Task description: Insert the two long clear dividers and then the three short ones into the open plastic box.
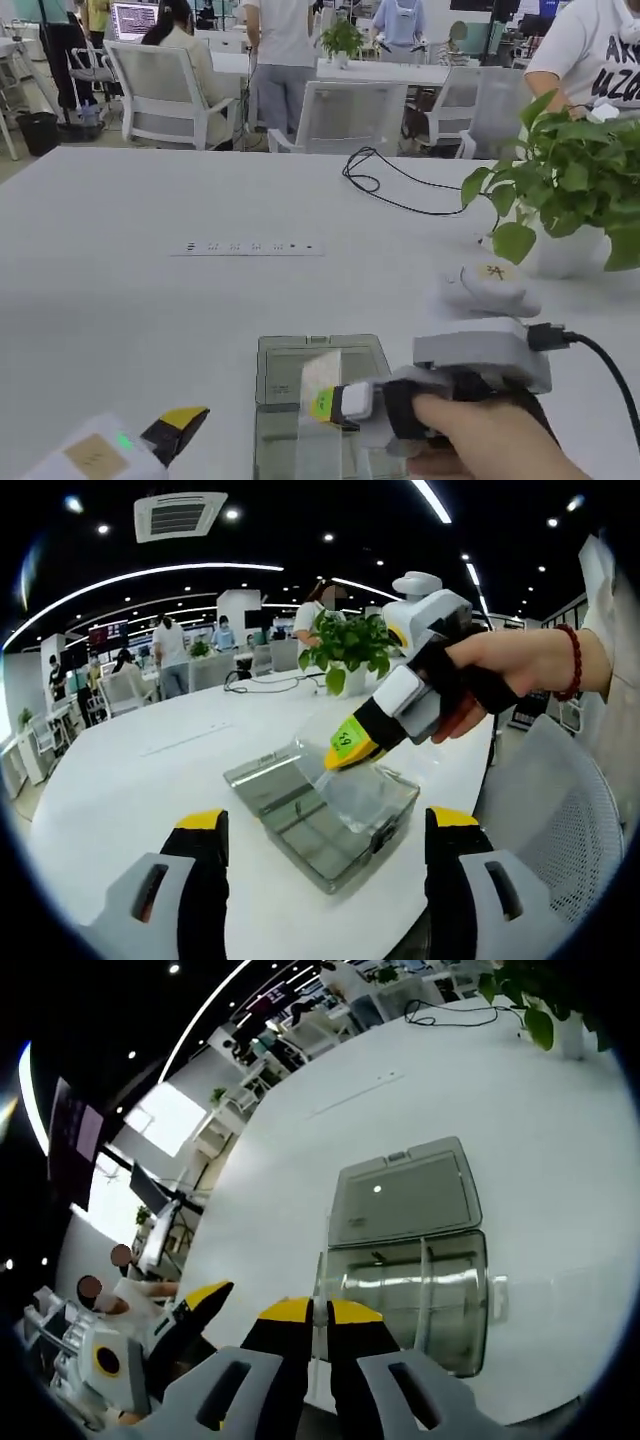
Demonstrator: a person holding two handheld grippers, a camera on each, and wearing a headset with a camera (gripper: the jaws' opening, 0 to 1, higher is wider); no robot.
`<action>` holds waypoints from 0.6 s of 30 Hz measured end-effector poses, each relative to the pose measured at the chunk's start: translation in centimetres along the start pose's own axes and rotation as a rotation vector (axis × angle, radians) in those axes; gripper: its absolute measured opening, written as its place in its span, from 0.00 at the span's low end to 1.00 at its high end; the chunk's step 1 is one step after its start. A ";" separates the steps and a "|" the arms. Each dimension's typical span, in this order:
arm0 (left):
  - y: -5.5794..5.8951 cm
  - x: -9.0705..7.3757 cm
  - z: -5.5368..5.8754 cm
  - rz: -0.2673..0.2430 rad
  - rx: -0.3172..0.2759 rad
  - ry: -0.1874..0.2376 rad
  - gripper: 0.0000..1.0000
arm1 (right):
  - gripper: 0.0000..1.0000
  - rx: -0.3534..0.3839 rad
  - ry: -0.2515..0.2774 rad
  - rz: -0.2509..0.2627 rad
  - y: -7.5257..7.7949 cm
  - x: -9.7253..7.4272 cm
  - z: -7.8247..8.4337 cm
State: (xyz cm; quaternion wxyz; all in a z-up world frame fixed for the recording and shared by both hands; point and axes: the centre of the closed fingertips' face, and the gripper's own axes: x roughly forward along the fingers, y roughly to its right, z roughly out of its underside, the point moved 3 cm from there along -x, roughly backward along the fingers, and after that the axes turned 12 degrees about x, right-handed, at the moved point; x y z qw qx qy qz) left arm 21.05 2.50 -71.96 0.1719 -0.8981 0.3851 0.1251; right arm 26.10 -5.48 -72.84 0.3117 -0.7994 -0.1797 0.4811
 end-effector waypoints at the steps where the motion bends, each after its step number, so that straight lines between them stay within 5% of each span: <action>1: 0.0 0.0 0.0 0.003 0.002 0.000 0.85 | 0.06 0.001 -0.010 0.015 0.1 0.1 0.0; 18: 0.6 0.8 0.0 0.079 0.018 0.006 1.00 | 0.06 0.000 -0.175 0.222 2.9 1.8 -0.1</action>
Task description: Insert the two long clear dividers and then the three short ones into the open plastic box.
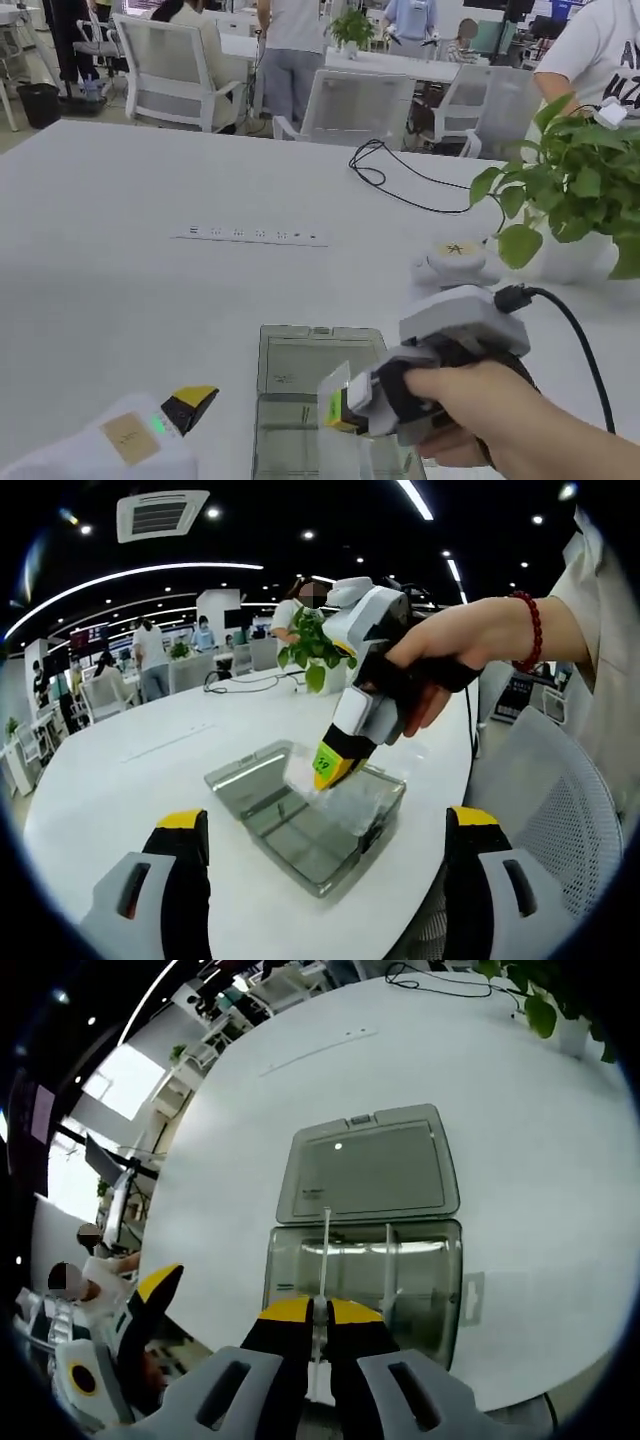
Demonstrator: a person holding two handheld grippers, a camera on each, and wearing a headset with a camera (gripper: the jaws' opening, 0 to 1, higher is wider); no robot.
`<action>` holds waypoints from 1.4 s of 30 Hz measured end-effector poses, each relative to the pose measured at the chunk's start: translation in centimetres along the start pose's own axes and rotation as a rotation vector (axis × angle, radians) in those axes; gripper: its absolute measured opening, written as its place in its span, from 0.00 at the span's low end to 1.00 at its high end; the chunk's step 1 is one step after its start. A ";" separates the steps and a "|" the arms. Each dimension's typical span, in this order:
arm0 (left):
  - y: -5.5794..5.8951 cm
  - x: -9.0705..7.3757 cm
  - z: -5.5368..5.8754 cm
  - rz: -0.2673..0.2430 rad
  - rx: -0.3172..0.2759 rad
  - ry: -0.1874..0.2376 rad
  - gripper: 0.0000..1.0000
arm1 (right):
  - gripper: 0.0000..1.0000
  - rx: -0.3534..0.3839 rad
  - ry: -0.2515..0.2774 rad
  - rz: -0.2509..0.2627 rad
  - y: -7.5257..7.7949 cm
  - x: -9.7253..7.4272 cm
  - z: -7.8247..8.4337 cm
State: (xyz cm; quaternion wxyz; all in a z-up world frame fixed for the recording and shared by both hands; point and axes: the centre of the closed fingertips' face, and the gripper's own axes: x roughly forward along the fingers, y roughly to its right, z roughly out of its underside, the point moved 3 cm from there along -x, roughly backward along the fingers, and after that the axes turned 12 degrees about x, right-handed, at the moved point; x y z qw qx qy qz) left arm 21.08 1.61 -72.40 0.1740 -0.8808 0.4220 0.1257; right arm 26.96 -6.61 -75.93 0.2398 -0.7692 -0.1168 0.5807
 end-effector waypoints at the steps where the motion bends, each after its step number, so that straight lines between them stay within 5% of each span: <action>1: 0.0 0.0 0.0 0.003 -0.001 0.001 1.00 | 0.06 0.003 -0.009 0.008 0.2 0.1 0.0; 15: -0.2 0.5 0.3 0.017 0.010 -0.019 1.00 | 0.06 0.015 -0.089 0.025 0.1 1.8 0.1; 32: -0.6 0.5 1.0 0.006 -0.019 -0.032 0.99 | 0.06 0.005 -0.118 0.048 0.3 2.6 0.2; 42: -0.5 0.5 1.1 0.007 -0.034 -0.031 0.98 | 0.06 -0.176 -0.153 0.135 -0.4 2.7 0.1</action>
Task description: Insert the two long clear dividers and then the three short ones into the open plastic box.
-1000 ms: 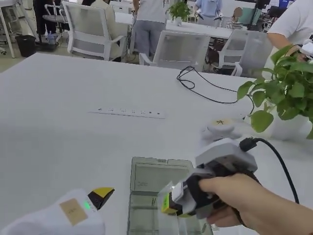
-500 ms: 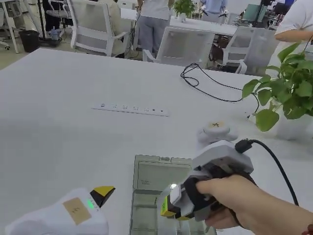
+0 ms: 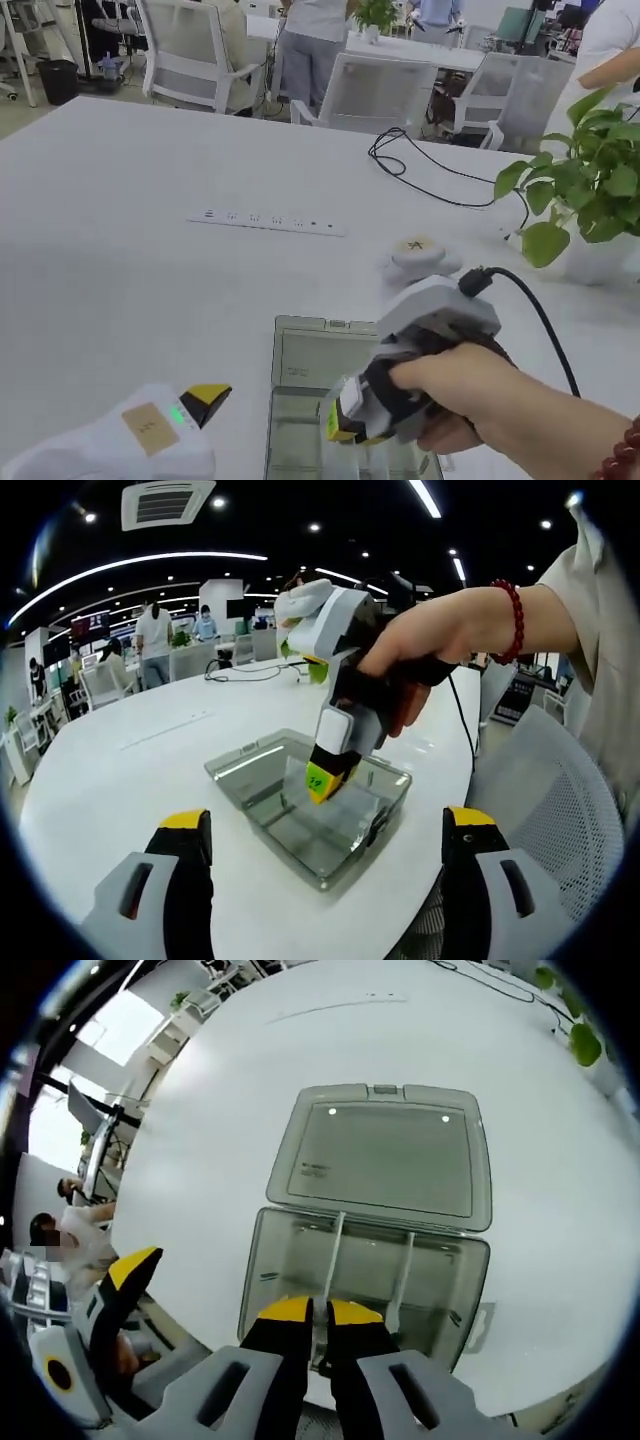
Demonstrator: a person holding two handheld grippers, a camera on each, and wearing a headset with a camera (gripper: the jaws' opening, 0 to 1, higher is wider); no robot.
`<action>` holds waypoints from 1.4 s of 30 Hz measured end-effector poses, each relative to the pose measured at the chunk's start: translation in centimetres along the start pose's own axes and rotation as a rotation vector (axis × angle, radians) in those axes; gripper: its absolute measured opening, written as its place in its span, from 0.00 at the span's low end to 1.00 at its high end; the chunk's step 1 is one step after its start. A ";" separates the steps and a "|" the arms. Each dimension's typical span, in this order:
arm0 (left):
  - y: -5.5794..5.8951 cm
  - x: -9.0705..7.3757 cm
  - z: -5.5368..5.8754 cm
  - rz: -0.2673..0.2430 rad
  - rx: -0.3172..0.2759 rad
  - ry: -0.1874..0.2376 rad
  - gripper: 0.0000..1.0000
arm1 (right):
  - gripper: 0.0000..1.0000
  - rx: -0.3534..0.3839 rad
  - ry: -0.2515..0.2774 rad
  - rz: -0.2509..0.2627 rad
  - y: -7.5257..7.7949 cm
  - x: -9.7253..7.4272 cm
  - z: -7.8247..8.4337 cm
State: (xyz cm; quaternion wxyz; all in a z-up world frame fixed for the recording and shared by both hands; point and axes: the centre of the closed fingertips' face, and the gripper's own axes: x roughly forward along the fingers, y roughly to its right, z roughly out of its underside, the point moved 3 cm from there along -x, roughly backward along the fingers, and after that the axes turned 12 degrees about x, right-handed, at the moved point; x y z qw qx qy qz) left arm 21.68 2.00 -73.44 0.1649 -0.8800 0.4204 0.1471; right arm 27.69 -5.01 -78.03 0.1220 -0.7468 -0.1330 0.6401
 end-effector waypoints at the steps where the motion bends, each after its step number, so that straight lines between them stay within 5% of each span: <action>1: 0.0 0.0 0.0 0.000 -0.001 0.001 0.98 | 0.06 -0.021 0.000 0.011 -0.1 0.0 0.0; 7: -0.1 -0.1 0.0 -0.005 -0.007 0.004 0.97 | 0.07 -0.102 0.006 0.061 -0.6 0.3 0.1; 42: -0.3 -0.3 0.2 -0.015 -0.016 0.000 0.95 | 0.07 -0.016 -0.023 0.043 -0.1 0.3 -0.1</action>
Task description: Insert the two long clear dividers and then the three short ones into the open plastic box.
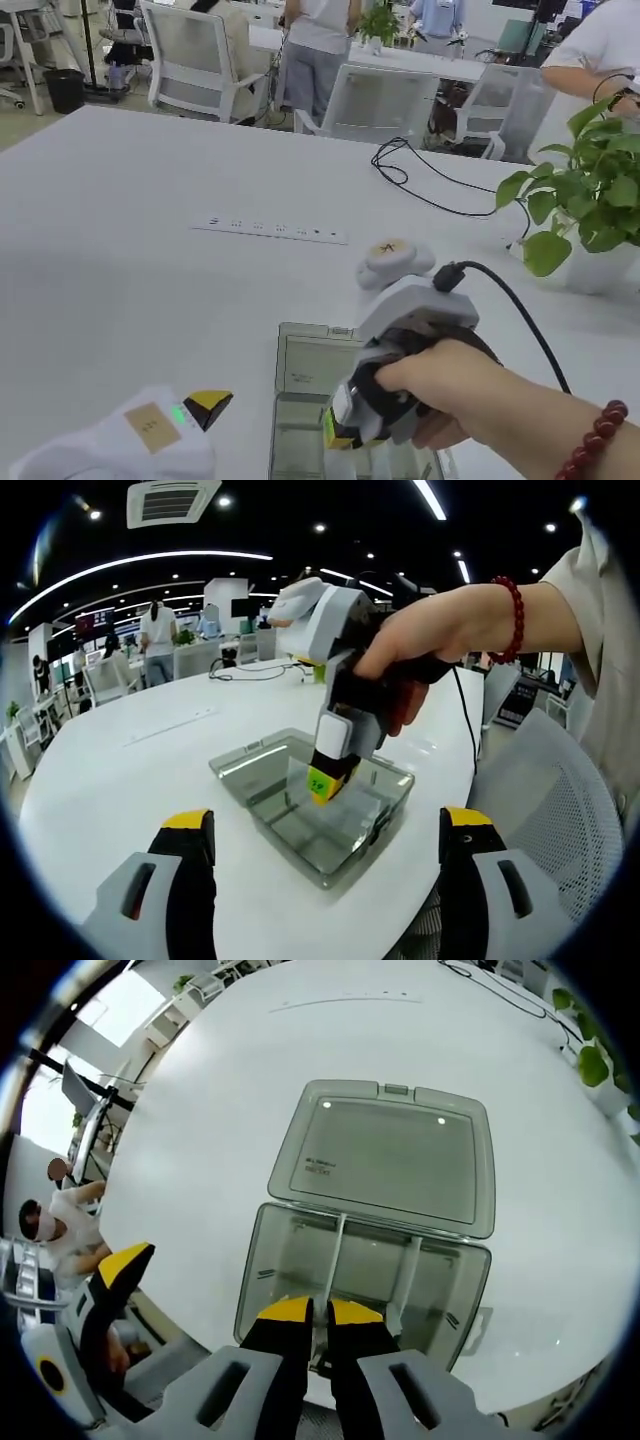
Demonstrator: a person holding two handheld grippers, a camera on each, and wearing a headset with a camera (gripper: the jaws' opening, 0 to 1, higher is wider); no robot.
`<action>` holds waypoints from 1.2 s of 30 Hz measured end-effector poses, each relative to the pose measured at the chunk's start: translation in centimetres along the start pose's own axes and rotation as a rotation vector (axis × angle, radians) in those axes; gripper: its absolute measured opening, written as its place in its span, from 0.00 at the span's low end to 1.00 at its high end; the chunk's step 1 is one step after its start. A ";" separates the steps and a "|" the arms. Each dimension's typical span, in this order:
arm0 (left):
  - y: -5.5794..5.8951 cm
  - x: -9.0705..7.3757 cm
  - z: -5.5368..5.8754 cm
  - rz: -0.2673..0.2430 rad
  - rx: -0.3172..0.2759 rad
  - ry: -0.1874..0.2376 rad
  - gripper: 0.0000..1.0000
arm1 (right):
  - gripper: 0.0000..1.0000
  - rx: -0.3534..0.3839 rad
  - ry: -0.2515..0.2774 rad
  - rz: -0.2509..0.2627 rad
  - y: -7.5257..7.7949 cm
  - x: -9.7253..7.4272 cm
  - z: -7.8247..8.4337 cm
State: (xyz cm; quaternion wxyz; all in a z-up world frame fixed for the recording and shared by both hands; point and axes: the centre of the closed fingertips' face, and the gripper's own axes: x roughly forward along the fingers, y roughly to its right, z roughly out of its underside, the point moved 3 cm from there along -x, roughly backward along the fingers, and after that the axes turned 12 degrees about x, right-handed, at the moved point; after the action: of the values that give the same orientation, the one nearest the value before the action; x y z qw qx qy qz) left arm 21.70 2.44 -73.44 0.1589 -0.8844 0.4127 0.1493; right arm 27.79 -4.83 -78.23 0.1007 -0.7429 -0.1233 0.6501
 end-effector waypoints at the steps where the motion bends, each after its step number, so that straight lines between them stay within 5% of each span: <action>1: 0.0 0.0 0.0 -0.001 0.000 0.000 0.94 | 0.07 -0.001 0.000 0.000 0.0 0.0 0.0; 24: 0.1 0.1 0.1 0.004 0.005 -0.011 0.93 | 0.07 0.022 -0.009 -0.003 -0.3 0.1 0.1; 36: 0.0 0.0 0.2 0.003 0.006 -0.012 0.92 | 0.07 -0.039 0.010 0.031 -0.4 0.4 0.3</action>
State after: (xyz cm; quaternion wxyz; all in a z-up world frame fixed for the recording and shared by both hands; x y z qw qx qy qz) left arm 21.66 2.48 -73.63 0.1640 -0.8824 0.4134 0.1537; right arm 27.55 -4.34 -78.53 0.0767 -0.7500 -0.1238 0.6452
